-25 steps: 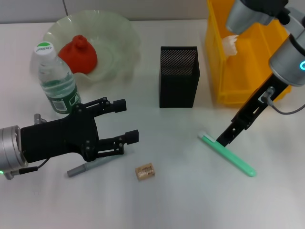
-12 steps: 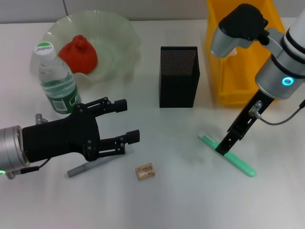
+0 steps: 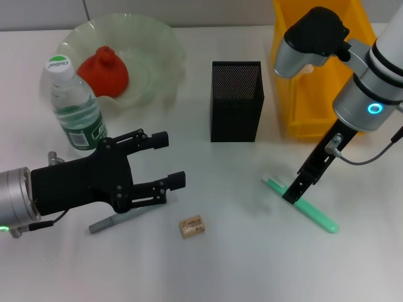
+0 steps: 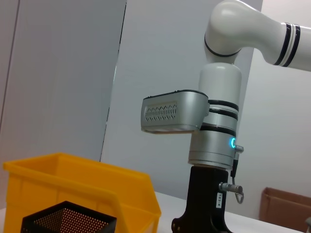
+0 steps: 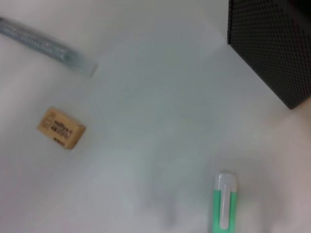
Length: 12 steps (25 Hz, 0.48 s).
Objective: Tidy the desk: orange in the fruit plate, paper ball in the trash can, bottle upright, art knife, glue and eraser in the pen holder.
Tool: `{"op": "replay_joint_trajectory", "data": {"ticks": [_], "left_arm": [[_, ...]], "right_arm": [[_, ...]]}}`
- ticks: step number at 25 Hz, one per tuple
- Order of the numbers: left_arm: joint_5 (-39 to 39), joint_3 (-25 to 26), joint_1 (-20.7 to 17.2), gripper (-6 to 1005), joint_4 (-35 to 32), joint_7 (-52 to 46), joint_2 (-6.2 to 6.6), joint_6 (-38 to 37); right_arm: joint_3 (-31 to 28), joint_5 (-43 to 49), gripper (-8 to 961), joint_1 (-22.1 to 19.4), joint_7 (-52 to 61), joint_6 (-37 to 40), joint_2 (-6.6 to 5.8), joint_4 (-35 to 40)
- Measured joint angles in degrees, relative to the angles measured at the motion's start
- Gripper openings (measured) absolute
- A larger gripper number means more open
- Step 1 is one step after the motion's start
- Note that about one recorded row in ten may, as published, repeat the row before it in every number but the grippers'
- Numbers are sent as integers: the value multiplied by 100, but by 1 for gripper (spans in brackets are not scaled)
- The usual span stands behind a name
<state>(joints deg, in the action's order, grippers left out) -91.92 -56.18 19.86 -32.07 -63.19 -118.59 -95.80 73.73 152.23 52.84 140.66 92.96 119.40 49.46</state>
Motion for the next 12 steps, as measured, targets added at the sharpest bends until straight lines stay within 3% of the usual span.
{"op": "replay_joint_trajectory", "data": {"ticks": [12], "left_arm": [[-1, 22, 0, 803, 11, 45, 3, 2]], "right_arm": [[213, -28, 673, 91, 4, -240, 14, -269]]}}
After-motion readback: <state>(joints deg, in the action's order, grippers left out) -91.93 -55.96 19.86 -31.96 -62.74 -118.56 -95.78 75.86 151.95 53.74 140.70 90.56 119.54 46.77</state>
